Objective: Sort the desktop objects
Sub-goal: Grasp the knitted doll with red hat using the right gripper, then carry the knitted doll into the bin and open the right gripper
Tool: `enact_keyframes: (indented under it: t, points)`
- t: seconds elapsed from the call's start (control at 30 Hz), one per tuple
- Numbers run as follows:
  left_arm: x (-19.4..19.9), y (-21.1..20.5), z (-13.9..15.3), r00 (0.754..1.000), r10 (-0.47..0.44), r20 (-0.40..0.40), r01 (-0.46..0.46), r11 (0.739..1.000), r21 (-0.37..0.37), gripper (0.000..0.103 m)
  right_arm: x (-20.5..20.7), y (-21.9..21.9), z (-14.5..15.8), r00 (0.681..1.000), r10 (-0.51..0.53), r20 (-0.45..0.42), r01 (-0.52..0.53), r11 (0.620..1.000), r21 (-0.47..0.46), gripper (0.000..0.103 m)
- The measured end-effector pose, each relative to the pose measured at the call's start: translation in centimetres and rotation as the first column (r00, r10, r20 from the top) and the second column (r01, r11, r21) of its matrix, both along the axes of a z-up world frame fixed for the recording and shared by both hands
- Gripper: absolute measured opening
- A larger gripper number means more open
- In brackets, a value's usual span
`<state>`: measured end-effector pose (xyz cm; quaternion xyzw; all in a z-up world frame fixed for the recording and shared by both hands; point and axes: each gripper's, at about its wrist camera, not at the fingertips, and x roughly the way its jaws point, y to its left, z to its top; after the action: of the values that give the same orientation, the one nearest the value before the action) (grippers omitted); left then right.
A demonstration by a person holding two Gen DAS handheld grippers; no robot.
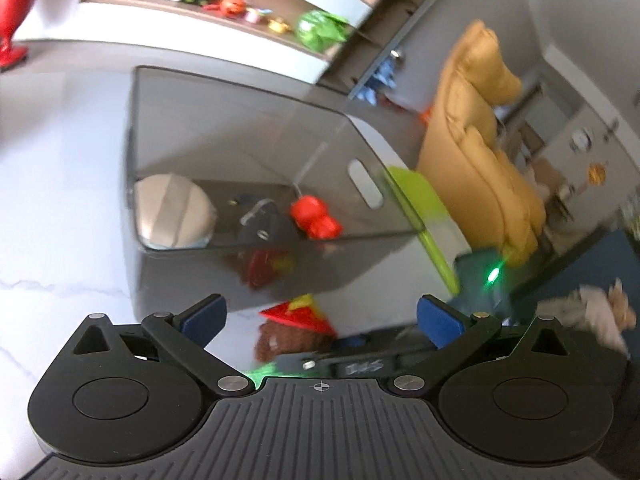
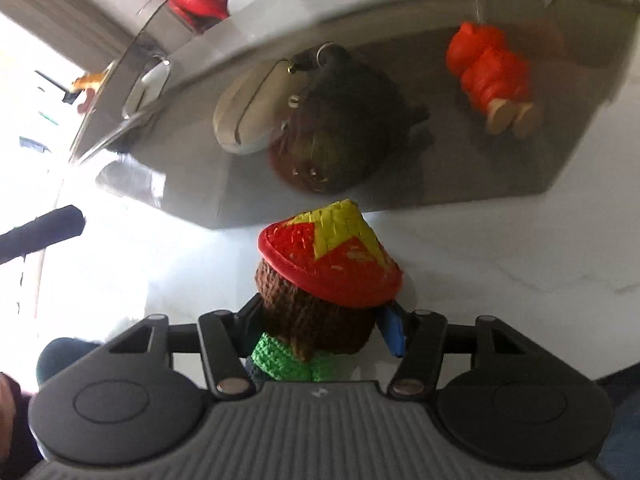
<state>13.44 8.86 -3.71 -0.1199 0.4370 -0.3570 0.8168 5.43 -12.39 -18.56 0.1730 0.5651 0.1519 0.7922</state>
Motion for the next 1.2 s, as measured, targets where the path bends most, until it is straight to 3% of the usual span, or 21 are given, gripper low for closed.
enact_keyframes:
  t: [0.13, 0.3, 0.4, 0.53, 0.6, 0.77, 0.9, 1.07, 1.2]
  points:
    - [-0.6, -1.0, -0.1, 0.996, -0.086, 0.015, 0.087, 0.996, 0.0, 0.103, -1.6, -2.7, 3.6, 0.998, 0.047, 0.044, -0.044, 0.996, -0.082, 0.061]
    - [-0.2, -2.2, -0.9, 0.994, -0.11, -0.028, 0.109, 0.994, -0.003, 0.103, -2.0, -5.8, 11.3, 0.983, 0.037, 0.18, -0.015, 0.992, -0.122, 0.061]
    - [0.0, -4.0, -1.9, 0.993, -0.107, -0.055, 0.109, 0.993, 0.043, 0.103, -0.3, -6.1, 15.8, 0.957, 0.058, 0.283, -0.014, 0.988, -0.153, 0.06]
    - [-0.3, -6.6, -3.5, 0.992, -0.108, -0.058, 0.116, 0.982, 0.151, 0.103, 4.4, -4.5, 18.4, 0.933, 0.083, 0.35, -0.001, 0.974, -0.227, 0.059]
    - [-0.2, -7.6, -4.3, 0.992, -0.11, -0.061, 0.12, 0.974, 0.19, 0.103, 7.4, -3.6, 18.0, 0.947, 0.073, 0.313, 0.004, 0.971, -0.239, 0.059]
    - [0.0, -7.4, -5.3, 0.992, -0.106, -0.073, 0.119, 0.97, 0.212, 0.103, 15.3, -1.0, 12.6, 0.985, 0.011, 0.172, 0.041, 0.956, -0.292, 0.059]
    - [0.4, -6.6, -6.0, 0.992, -0.096, -0.08, 0.111, 0.971, 0.212, 0.103, 19.4, 0.4, 8.3, 0.994, -0.059, 0.089, 0.085, 0.943, -0.322, 0.059]
    - [0.7, -5.5, -6.7, 0.993, -0.067, -0.093, 0.085, 0.975, 0.207, 0.103, 22.6, 1.1, 4.9, 0.992, -0.129, 0.002, 0.121, 0.925, -0.36, 0.06]
    - [0.5, -5.3, -6.3, 0.993, -0.071, -0.093, 0.086, 0.98, 0.178, 0.103, 23.2, 2.5, 3.5, 0.993, -0.117, 0.008, 0.11, 0.908, -0.403, 0.061]
